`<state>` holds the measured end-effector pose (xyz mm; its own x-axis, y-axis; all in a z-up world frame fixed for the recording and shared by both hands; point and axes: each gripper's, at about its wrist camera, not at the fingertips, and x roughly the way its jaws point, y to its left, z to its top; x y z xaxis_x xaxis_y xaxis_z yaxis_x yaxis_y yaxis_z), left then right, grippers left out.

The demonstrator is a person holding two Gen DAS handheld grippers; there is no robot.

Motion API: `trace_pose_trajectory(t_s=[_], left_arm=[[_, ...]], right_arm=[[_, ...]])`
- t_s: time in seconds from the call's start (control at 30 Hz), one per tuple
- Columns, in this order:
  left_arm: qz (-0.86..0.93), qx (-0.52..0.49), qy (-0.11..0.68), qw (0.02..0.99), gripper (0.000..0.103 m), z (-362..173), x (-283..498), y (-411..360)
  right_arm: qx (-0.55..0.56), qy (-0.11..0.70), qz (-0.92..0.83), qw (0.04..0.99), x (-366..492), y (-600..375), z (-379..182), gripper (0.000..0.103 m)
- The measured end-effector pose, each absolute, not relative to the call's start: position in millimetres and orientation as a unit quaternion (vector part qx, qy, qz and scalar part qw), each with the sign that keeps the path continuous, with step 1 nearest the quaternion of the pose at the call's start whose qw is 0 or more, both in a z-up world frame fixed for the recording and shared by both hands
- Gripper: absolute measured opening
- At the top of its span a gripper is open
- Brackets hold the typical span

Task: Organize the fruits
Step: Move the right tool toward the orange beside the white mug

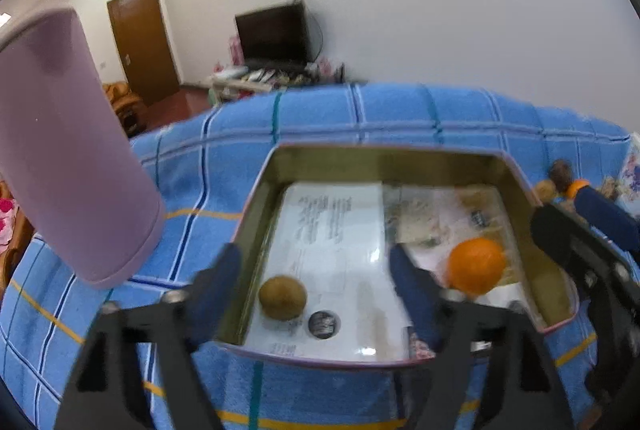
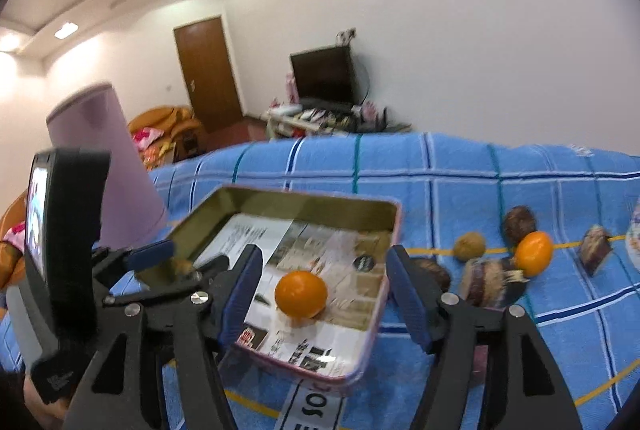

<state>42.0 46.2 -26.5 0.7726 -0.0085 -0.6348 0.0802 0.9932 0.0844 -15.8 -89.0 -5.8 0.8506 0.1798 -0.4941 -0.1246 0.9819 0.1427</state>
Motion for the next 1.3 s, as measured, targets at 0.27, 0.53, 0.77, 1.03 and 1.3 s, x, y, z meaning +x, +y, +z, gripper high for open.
trace_pose_trajectory(t_s=[0.27, 0.53, 0.77, 1.03, 1.3], left_arm=[[-0.012, 0.068, 0.269, 0.961, 0.103, -12, 22, 40], [-0.021, 0.057, 0.271, 0.961, 0.103, -13, 20, 38], [-0.028, 0.055, 0.266, 0.962, 0.103, -11, 12, 34], [-0.052, 0.045, 0.273, 0.960, 0.103, -11, 8, 29], [-0.085, 0.051, 0.256, 0.962, 0.103, -8, -3, 18]], right_arm=[[0.076, 0.223, 0.018, 0.972, -23, -112, 5, 0.071], [0.063, 0.223, -0.018, 0.973, -26, -119, 3, 0.071], [0.039, 0.235, -0.048, 0.970, -28, -123, 0, 0.071], [0.018, 0.246, -0.076, 0.966, -34, -140, -3, 0.071], [0.039, 0.268, -0.098, 0.958, -45, -176, -7, 0.071]])
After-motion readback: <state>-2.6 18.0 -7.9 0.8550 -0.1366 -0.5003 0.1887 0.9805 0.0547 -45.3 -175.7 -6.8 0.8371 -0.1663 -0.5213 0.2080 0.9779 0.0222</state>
